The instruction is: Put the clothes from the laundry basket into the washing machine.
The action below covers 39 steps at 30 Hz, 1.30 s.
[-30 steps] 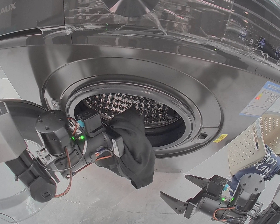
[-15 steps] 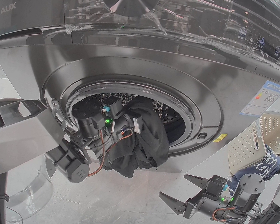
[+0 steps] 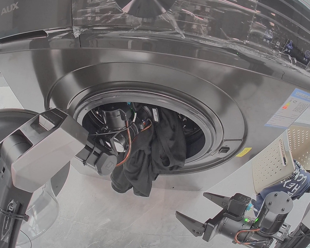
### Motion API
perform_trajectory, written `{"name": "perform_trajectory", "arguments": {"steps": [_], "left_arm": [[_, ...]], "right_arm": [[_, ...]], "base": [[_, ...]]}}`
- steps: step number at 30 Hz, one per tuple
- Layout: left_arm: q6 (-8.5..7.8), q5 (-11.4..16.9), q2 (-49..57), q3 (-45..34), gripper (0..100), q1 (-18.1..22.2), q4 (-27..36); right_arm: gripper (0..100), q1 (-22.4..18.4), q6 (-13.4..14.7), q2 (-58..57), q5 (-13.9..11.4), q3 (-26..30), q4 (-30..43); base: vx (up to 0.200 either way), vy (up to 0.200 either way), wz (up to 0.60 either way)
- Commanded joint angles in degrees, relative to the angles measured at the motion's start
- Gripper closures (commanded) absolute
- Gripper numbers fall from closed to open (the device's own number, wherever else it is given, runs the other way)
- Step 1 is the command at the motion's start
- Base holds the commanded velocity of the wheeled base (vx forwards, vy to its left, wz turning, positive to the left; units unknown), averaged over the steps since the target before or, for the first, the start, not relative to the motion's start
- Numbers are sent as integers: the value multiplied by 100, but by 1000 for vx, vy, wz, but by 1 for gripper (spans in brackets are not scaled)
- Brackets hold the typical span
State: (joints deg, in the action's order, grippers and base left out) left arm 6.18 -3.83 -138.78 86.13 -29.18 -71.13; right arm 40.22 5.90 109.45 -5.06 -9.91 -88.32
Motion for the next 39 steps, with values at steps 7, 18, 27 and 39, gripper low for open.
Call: {"name": "perform_trajectory", "arguments": {"steps": [7,18,27,39], "left_arm": [[32,-329,-694,1583,100,194,680],[428,-382,26,379,0,141,1022],[832,163,958,-1072,0,-114,1884],[709,269,923,-1704,0,-193,2613]], "right_arm": [[0,-14,-1,33,-4,-28,-1],[0,-31,-1,24,-4,-64,-1],[0,-23,-1,24,-4,-90,-1],[0,-40,8,33,-4,-108,-1]], "base": [[0,0,0],[0,0,0],[0,0,0],[0,0,0]]}}
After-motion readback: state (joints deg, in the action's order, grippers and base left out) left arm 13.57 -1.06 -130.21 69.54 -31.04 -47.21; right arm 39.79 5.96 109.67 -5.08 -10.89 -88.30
